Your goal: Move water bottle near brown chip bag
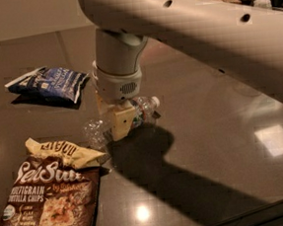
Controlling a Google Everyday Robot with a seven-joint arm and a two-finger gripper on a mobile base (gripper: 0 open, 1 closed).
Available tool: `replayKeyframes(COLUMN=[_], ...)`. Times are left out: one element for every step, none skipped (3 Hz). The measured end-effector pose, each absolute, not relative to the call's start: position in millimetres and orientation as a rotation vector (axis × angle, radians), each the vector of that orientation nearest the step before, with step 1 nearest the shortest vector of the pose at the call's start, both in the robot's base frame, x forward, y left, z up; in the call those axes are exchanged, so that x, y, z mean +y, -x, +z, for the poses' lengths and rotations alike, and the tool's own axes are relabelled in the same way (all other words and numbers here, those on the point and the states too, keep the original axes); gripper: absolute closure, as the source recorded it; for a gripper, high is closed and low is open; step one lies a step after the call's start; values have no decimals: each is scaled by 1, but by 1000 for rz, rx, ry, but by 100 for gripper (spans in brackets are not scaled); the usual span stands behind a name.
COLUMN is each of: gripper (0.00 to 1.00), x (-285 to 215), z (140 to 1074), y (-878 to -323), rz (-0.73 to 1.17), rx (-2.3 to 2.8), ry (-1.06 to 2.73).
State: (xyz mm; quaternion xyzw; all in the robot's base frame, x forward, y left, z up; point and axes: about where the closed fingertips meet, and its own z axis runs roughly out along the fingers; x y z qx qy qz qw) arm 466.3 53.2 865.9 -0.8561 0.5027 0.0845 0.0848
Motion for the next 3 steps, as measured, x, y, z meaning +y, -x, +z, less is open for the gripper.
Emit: replayKeyframes(gripper=[35, 12, 0], x=[51, 53, 54], z=[857, 857, 857], y=[-462, -462, -462], rz=[244, 242, 240], rx=[1525, 1521, 1518], ry=[2573, 2570, 2568])
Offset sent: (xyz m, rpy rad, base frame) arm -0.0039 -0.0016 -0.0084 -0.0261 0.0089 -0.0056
